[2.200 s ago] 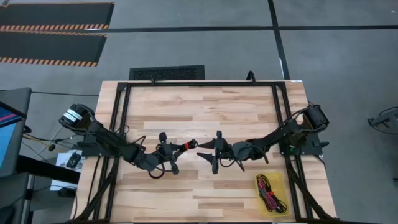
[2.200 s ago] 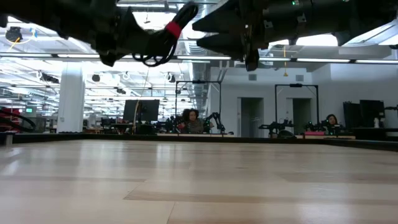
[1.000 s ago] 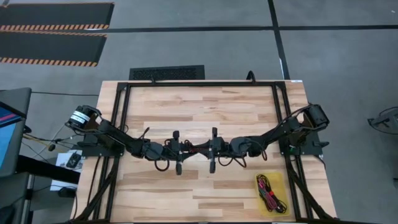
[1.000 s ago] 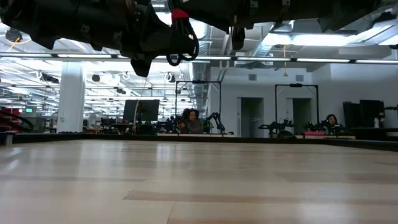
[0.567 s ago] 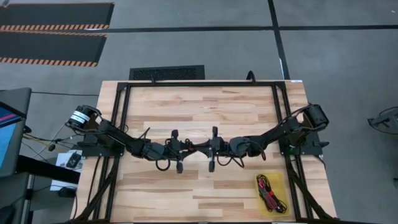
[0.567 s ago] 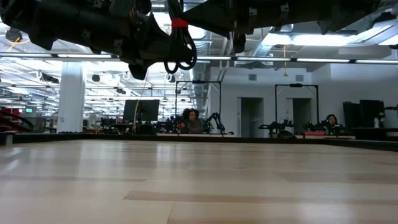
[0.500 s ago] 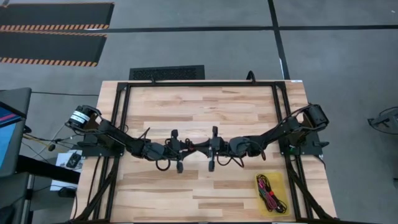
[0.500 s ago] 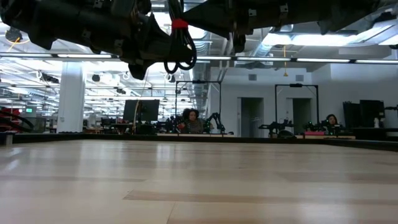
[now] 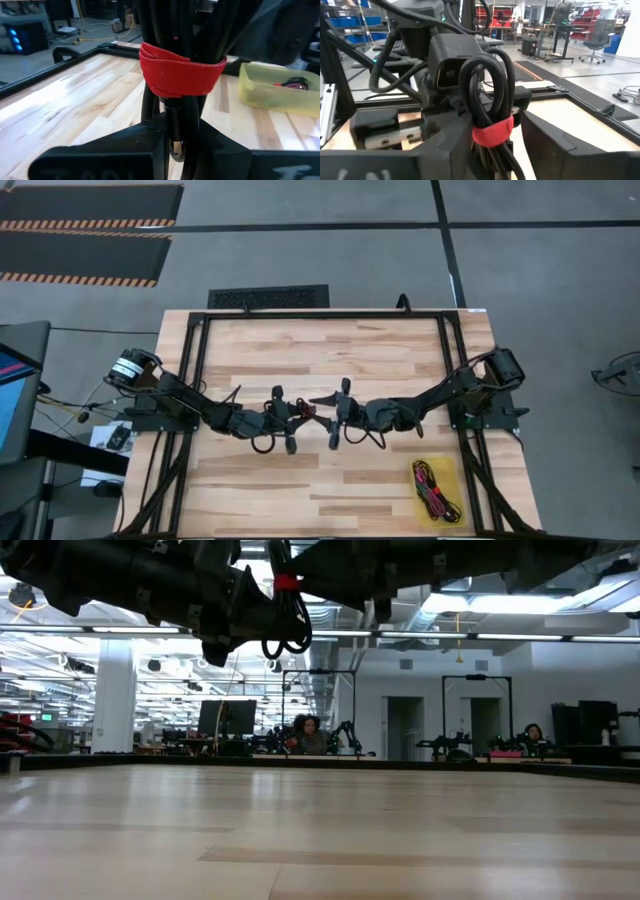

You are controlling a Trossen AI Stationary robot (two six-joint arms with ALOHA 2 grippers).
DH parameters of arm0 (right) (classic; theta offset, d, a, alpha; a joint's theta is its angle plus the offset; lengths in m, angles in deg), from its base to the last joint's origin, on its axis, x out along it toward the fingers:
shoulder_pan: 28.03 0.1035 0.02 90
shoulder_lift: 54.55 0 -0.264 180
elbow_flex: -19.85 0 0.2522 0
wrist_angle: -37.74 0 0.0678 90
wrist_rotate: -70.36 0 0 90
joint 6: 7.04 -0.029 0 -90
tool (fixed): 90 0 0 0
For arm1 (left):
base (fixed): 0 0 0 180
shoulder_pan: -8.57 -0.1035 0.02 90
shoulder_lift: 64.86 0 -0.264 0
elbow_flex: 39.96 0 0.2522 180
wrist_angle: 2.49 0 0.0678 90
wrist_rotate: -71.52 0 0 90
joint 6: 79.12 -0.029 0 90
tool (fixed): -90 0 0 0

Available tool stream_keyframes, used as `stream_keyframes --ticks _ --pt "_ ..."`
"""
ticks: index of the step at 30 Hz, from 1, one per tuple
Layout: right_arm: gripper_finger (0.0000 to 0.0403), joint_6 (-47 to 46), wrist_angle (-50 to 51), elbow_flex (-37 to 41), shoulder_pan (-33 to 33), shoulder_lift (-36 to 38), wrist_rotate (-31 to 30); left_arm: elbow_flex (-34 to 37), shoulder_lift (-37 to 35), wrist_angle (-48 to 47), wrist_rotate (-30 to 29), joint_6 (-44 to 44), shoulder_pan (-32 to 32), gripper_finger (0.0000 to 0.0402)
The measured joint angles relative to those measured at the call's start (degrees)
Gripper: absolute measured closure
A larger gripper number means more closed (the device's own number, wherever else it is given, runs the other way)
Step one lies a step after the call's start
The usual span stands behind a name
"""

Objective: Pick and place USB-C Cables
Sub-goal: Put the black cable charger into the yellow bin

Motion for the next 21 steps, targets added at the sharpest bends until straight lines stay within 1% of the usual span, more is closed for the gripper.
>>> stream_keyframes --ticks 2,5,9,11,14,16,19,20,21 --pt "0.0192 0.00 1.43 -1.10 0.02 0.02 0.18 0.00 0.00 0.08 -0.38 0.06 0.01 0.0374" --pt "0.0184 -0.07 4.14 -2.28 -0.02 0.02 1.47 0.02 0.02 -0.44 1.41 -0.38 -0.01 0.0374" --pt "0.0193 -0.74 7.10 -3.63 -0.04 0.04 4.65 0.04 0.03 -0.42 4.21 -2.04 -0.03 0.0374" --pt "0.0203 -1.07 7.76 -3.83 0.02 0.09 4.72 0.07 0.07 -0.44 4.78 -2.71 -0.03 0.0374" --pt "0.0239 -1.11 8.05 -3.85 0.02 0.13 3.58 0.09 0.09 -0.46 4.74 -2.91 -0.09 0.0374" --pt "0.0284 -1.11 8.54 -3.85 0.02 0.15 3.06 0.12 0.10 -0.64 4.62 -2.90 -0.12 0.0374" --pt "0.0362 -1.11 10.16 -3.91 0.07 0.25 3.09 0.17 0.17 -1.03 6.13 -2.18 -0.10 0.0369" --pt "0.0374 -1.12 10.66 -3.96 0.07 0.27 3.10 0.19 0.18 -1.11 6.18 -1.84 -0.01 0.0366" --pt "0.0375 -1.28 10.91 -3.96 0.07 0.28 3.10 0.20 0.20 -1.25 6.20 -1.66 0.01 0.0361"
